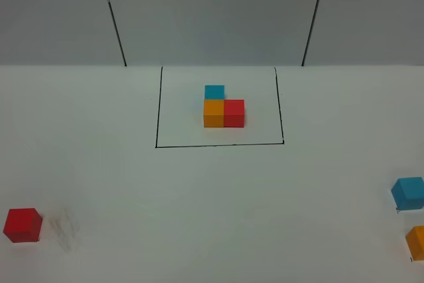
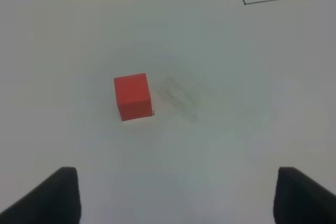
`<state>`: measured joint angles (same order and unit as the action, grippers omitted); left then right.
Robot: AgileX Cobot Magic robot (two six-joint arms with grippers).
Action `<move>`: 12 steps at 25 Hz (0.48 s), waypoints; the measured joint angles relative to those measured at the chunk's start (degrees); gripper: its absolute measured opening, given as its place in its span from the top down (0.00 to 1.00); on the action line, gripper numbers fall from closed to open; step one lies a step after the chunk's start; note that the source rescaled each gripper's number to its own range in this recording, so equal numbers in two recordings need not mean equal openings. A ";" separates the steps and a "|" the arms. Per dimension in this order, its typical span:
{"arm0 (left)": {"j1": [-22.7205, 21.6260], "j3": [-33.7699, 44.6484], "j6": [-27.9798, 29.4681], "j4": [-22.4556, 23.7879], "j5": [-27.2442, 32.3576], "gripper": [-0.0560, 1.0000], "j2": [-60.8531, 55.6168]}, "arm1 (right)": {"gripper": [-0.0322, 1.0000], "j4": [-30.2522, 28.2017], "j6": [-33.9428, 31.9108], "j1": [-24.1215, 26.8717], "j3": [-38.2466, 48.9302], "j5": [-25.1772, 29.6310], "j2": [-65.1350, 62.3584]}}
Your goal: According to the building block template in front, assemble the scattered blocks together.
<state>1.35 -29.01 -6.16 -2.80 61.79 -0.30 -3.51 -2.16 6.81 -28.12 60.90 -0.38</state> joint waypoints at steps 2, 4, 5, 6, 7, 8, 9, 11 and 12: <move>0.00 0.00 2.42 0.21 0.00 0.33 0.30 | 0.97 0.00 0.00 0.00 0.00 0.00 0.00; 0.00 -0.94 8.59 1.81 -0.23 0.33 2.27 | 0.97 0.00 0.00 0.00 0.00 0.00 0.00; 0.00 -1.75 11.43 3.40 -0.61 0.33 3.67 | 0.97 0.00 0.00 0.00 0.00 0.00 0.00; 0.00 -2.56 14.48 4.97 -1.24 0.33 5.68 | 0.97 0.00 0.00 0.00 0.00 0.00 0.00; 0.00 -3.64 17.21 6.94 -1.89 0.33 8.10 | 0.97 0.00 0.00 0.00 0.00 0.00 0.00; 0.00 -4.92 18.46 8.77 -2.51 0.33 10.81 | 0.97 0.00 0.00 0.00 0.00 0.00 0.00; 0.00 -6.04 19.26 10.05 -3.08 0.33 13.31 | 0.97 0.00 0.00 0.00 0.00 0.00 0.00; 0.00 -8.78 20.10 11.67 -4.25 0.33 19.84 | 0.97 0.00 0.00 0.00 0.00 0.00 0.00; 0.00 -10.08 20.23 11.74 -4.76 0.33 23.28 | 0.97 0.00 0.00 0.00 0.00 0.00 0.00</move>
<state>1.35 -39.09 14.07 8.95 57.03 22.97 -3.51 -2.16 6.81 -28.12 60.90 -0.38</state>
